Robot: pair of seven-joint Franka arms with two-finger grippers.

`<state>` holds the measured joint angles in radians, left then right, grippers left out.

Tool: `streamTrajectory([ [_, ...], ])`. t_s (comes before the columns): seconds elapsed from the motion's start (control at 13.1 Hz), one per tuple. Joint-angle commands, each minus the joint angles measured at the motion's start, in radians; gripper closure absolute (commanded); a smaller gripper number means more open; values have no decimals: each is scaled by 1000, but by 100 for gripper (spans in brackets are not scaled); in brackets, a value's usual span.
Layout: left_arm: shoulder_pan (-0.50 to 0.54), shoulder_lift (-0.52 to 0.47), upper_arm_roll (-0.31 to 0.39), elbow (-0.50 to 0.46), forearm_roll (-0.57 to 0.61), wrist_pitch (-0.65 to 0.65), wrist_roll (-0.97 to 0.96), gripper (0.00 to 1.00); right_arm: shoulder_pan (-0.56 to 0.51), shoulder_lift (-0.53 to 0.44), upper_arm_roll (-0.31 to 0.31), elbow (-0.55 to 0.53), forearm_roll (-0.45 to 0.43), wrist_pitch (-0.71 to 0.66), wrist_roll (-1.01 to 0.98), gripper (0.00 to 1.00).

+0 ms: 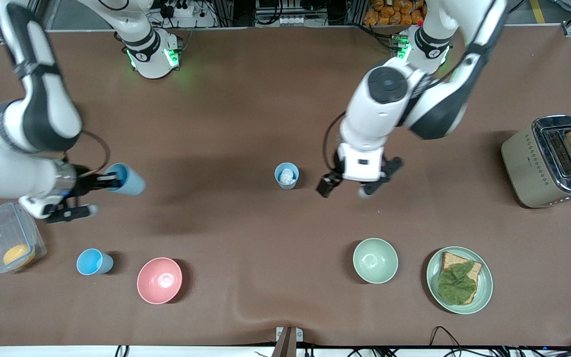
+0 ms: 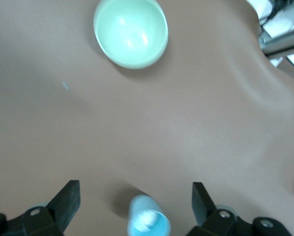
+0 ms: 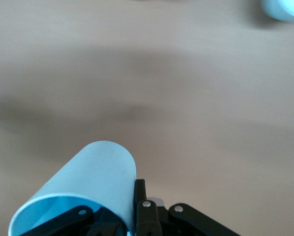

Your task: Stack blue cups with both arms

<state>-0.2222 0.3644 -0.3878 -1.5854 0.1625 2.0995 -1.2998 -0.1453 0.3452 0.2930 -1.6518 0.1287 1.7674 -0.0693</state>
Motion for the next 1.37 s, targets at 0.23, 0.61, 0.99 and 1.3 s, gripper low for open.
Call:
streamTrajectory([
  [0.23, 303, -111, -9, -47, -41, -185, 644, 0, 263, 167, -8, 178, 13, 38, 230, 100],
  [0.61, 503, -142, -9, -77, -66, -216, 1054, 0, 513, 326, -17, 226, -109, 260, 572, 100],
  [0.99, 540, -229, -5, -65, -66, -295, 1133, 0, 578, 344, -20, 256, -118, 254, 654, 100],
  [1.3, 525, -281, 15, -65, -77, -329, 1172, 0, 607, 350, -23, 256, -120, 262, 693, 100],
])
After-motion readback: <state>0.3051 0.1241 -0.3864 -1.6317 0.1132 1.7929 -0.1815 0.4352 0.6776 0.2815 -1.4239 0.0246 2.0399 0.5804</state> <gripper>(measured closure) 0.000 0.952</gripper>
